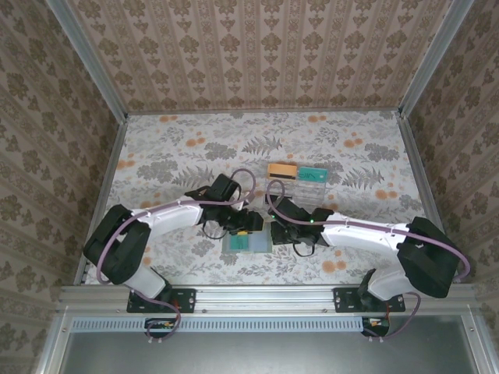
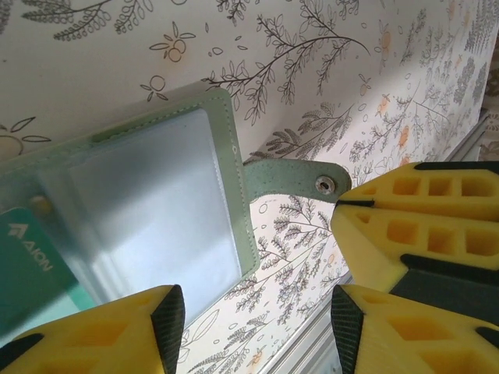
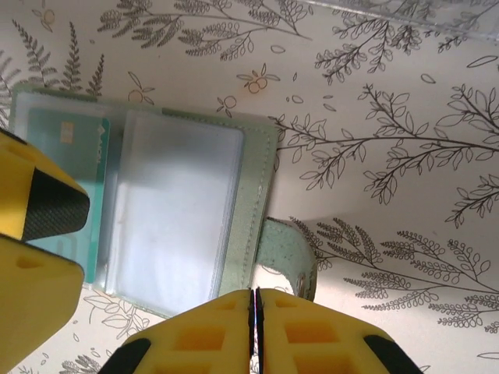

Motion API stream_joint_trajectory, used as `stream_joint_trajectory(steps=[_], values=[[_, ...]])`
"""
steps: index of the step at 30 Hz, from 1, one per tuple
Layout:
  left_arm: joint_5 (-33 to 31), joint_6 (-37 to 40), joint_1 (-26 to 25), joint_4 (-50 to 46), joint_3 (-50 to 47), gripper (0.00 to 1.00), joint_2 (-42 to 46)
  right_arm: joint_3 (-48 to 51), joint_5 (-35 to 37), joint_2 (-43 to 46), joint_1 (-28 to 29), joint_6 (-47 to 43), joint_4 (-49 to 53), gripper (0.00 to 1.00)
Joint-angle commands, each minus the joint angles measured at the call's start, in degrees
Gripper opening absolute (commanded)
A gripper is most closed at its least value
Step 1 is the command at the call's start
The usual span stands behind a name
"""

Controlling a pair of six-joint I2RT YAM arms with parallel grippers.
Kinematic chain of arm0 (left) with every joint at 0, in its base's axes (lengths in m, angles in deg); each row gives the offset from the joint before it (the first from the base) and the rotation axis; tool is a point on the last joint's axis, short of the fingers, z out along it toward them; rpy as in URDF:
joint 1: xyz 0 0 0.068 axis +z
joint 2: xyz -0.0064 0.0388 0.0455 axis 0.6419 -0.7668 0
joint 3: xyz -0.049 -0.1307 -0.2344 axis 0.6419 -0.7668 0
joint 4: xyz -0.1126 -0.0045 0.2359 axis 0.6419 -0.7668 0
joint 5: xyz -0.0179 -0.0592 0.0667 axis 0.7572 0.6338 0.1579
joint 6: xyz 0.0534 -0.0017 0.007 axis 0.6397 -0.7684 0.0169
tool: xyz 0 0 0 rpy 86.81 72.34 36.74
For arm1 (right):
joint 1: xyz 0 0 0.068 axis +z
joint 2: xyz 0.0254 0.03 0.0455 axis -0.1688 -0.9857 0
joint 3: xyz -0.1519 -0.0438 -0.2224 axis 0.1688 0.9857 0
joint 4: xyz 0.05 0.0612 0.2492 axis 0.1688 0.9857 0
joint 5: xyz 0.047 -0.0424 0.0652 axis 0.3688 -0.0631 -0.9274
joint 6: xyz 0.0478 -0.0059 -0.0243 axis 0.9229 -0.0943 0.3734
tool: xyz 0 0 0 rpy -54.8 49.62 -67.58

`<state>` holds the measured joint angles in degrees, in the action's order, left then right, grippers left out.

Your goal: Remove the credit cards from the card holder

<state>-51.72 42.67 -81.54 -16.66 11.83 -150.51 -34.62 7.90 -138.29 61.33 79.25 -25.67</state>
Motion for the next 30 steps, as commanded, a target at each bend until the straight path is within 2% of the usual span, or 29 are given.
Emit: stream_joint_trajectory(steps=[1, 4, 11, 17, 30], values=[[-2.7, 0.8, 1.5, -2.2, -0.3, 0.52, 3.5, 0.1, -0.4, 2.6, -0.4, 1.3, -2.1, 0.14], [-5.3, 0.3, 3.8, -3.5, -2.7, 0.44, 6.1, -1.2, -3.9, 1.6, -0.4, 0.5, -4.6, 0.15], [-10.8, 0.5, 9.5, -8.6, -7.4, 0.08, 9.1, -5.4, -13.0, -7.6, -0.4, 1.3, -10.8, 0.14], [-11.2, 0.2, 9.6, -8.4, -8.7, 0.01, 7.2, -7.7, -18.7, -13.9, -0.5, 3.8, -15.5, 0.13], [-12.2, 0.1, 9.3, -9.2, -9.1, 0.00, 4.9, -7.4, -21.6, -18.7, -1.8, 6.7, -17.0, 0.17]])
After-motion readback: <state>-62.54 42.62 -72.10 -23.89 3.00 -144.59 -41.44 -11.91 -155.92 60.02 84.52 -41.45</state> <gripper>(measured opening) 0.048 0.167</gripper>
